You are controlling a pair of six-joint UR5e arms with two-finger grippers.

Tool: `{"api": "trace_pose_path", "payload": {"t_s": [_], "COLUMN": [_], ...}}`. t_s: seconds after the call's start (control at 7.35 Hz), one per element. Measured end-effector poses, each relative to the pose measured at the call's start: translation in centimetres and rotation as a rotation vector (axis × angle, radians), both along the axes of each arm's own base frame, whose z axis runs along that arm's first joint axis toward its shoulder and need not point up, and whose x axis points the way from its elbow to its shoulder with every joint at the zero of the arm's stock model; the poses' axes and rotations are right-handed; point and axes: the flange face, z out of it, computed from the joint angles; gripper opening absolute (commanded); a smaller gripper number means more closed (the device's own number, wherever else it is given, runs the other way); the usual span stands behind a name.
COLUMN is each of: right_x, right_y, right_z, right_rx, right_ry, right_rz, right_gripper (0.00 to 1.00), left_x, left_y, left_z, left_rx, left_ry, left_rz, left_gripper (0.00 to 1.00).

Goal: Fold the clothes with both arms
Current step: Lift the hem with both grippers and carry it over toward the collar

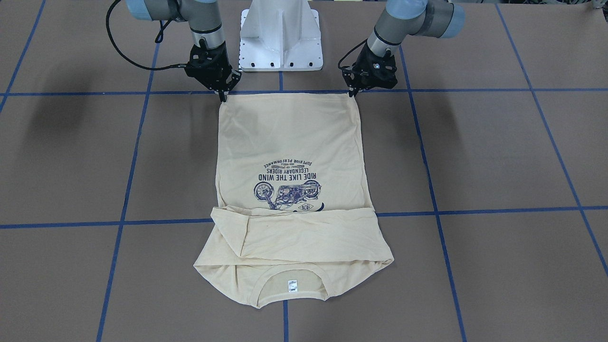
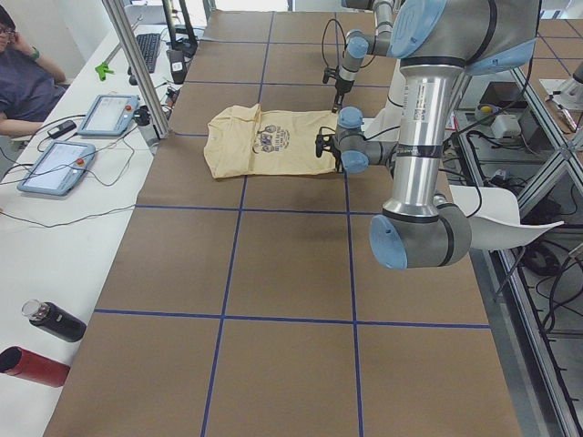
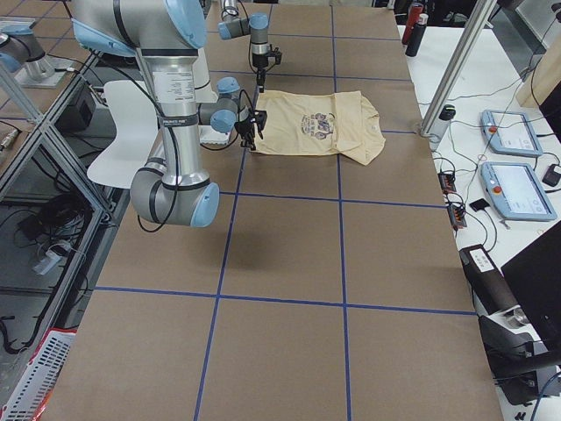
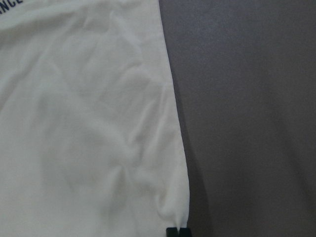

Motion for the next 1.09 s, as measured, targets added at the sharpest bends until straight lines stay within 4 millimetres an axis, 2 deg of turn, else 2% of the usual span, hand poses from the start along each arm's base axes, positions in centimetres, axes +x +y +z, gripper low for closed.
{"api": "trace_pose_path", "payload": {"t_s": [0.14, 0.27, 0.54, 0.68, 0.95, 1.09], "right_x": [0.7, 2.2, 7.1, 9.8, 15.1, 16.6], "right_y": [-0.2, -0.8, -2.2, -1.4, 2.1, 3.1], "right_z": [-0.7, -2.1, -5.3, -6.8, -8.8, -9.3], "right_rx": [-0.001, -0.009, -0.085, -0.112, -0.123, -0.123], "right_ry": [-0.017, -0.046, -0.093, -0.115, -0.166, -0.181], "right_rz": [0.003, 0.005, -0.026, -0.061, -0.140, -0.163], "right_gripper": [0.00, 0.00, 0.00, 0.00, 0.00, 0.00], "left_x": [-0.3, -1.0, -3.7, -5.4, -9.9, -11.5], "left_y": [0.0, 0.2, 1.4, 2.2, 4.4, 5.2], "left_z": [-0.5, -1.4, -5.0, -7.2, -11.7, -13.1], "left_rx": [0.003, 0.004, -0.020, -0.027, -0.044, -0.048], "left_ry": [0.009, 0.021, 0.044, 0.067, 0.104, 0.113], "left_rz": [0.000, 0.003, 0.066, 0.095, 0.154, 0.172], "left_gripper": [0.00, 0.00, 0.00, 0.00, 0.00, 0.00]}}
